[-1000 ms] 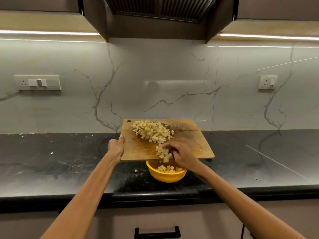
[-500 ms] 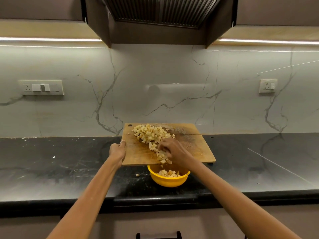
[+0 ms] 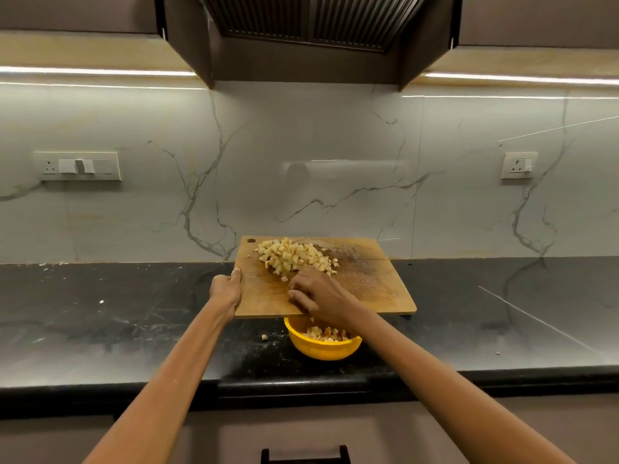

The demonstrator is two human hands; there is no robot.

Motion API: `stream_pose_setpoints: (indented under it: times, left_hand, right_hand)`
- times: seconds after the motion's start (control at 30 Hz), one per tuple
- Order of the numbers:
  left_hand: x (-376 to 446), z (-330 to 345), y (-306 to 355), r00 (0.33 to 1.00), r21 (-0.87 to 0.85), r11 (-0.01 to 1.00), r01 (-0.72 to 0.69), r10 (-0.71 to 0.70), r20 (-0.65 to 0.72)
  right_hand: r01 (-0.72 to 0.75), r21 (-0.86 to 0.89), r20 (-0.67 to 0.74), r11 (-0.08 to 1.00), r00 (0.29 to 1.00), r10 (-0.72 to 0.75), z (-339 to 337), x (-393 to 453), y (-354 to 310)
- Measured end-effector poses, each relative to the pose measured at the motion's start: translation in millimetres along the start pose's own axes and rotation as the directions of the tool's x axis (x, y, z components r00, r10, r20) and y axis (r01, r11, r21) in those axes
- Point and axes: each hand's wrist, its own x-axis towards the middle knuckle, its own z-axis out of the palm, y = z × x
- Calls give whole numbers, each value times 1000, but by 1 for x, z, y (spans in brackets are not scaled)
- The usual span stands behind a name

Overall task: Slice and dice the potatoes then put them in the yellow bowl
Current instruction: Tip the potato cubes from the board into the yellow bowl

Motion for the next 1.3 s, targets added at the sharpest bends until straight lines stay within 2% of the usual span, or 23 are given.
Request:
stream_pose_setpoints:
  times: [0.1,0.27,0.37,0.5,0.6,0.73,0.9,0.97,1.03,1.13,1.23,1.3]
  left_hand:
    - [2,-1,-4,1000,-6,1000,19,-19,-4]
    - [2,1,-4,1000,-12,1000,13,-13,12]
    - [2,0,-4,1000,-7,1000,17,-17,17]
    - [2,1,-3,1000,10,1000,18,-18,18]
    - [3,2,-4,1000,8,1000,17,-18,13]
    - [4,2,-5,1000,14,1000,22,-22,12]
    - [4,2,-6,999,22,999,29,-29,14]
    - [4,2,-6,1000,24,999,24,-25,8]
    - [5,2,-6,1000,19,999,26,-26,4]
    - [3,2,-4,1000,33,999,23,-24,8]
    - [3,3,-5,1000,35,999,18,-18,-5]
    - [6,2,-6,1000,27,999,24,-23,-11]
  right_hand:
    - [-18,60,-41,998,999,21,-6,-20,4]
    - [-89,258,-234,962,960,152,-26,-30,23]
    - [-167,284,-265,944,933,244,-32,-31,35]
    - [-205,315,-265,927,919,293,-33,-31,39]
    - [-255,257,-307,932,893,329,-35,-33,44]
    - [-404,187,-151,896,889,432,-24,-37,44]
    - [-286,209,-1,935,956,293,-5,-39,16]
    - [-229,277,50,933,973,224,-6,-39,5]
    - [-218,426,29,878,973,227,-13,-38,2]
    - [-262,570,-81,779,926,370,-24,-36,13]
    - [-270,400,-36,876,950,310,-21,-38,13]
    - [-196,385,-27,902,974,224,-16,-41,10]
